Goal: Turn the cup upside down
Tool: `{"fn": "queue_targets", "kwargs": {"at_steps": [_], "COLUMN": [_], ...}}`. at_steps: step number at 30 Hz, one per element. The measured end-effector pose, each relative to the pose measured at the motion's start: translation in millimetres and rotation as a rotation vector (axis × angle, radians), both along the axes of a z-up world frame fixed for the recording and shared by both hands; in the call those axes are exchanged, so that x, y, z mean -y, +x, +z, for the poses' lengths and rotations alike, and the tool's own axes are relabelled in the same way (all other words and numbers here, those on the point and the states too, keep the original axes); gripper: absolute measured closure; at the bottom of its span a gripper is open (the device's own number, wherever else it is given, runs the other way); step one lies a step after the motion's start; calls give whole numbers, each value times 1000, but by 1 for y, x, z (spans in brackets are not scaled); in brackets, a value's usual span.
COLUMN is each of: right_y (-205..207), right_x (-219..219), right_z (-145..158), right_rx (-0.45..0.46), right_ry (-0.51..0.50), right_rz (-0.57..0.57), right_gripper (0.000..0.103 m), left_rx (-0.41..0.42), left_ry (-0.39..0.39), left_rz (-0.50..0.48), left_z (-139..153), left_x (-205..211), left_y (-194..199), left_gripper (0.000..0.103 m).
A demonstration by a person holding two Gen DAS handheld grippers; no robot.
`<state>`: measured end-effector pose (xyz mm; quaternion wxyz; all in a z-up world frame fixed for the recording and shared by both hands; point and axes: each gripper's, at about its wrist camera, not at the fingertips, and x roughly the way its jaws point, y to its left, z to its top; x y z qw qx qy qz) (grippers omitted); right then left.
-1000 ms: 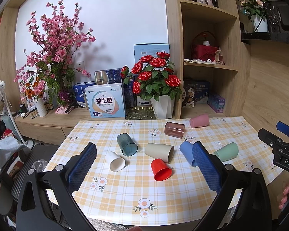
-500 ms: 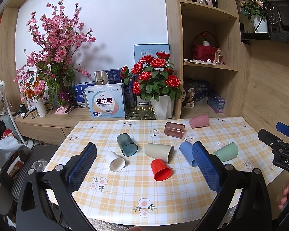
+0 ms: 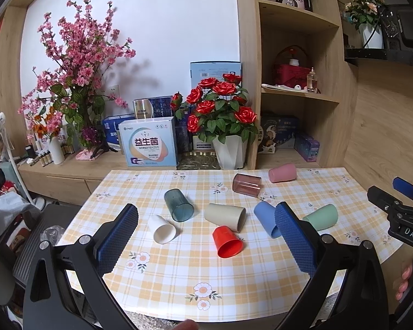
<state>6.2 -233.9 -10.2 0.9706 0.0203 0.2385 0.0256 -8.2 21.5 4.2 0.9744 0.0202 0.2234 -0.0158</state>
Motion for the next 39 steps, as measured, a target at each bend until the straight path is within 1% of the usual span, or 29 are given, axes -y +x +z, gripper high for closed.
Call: {"fn": "queue_targets", "kwargs": {"at_steps": [4, 8, 13, 16, 18, 23, 25, 29, 31, 33, 35, 36, 39], "right_y": [7, 24, 47, 64, 77, 111, 121, 142, 152, 160, 168, 171, 179], "right_x": [5, 23, 47, 60, 65, 69, 70, 75, 77, 79, 80, 80, 83], "right_z": [-4, -10, -23, -32, -42, -63, -69, -80, -85, -91, -98, -102, -110], "right_rx": [-10, -52, -87, -100, -129, -191, -202, -224, -238, -254, -273, -280, -296], "right_ry": [16, 41, 27, 21, 23, 12, 5, 45, 38, 35, 28, 23, 12], "right_rz": [-9, -21, -54, -63, -59, -34, -37, -45, -66, -82, -96, -95, -100], "right_gripper": [15, 15, 15, 15, 15, 15, 15, 15, 15, 15, 15, 15, 15], "left_rx": [12, 11, 5, -13, -23, -84, -112, -172, -205, -224, -260, -287, -336], "left_ry": [-33, -73, -34, -30, -26, -32, -25, -13, -27, -40, -82, -116, -149], "left_rz": [-18, -25, 12, 29, 50, 80, 85, 82, 74, 93, 109, 113, 135], "left_z": [-1, -4, -14, -23, -29, -49, -58, -76, -83, -88, -94, -97, -104], "left_x": [-8, -16, -25, -33, -38, -50, -53, -57, -60, -64, -70, -73, -78], "left_y": [6, 24, 47, 62, 70, 96, 107, 127, 138, 148, 163, 172, 200], "left_gripper": [6, 6, 6, 6, 6, 6, 6, 6, 6, 6, 6, 6, 6]}}
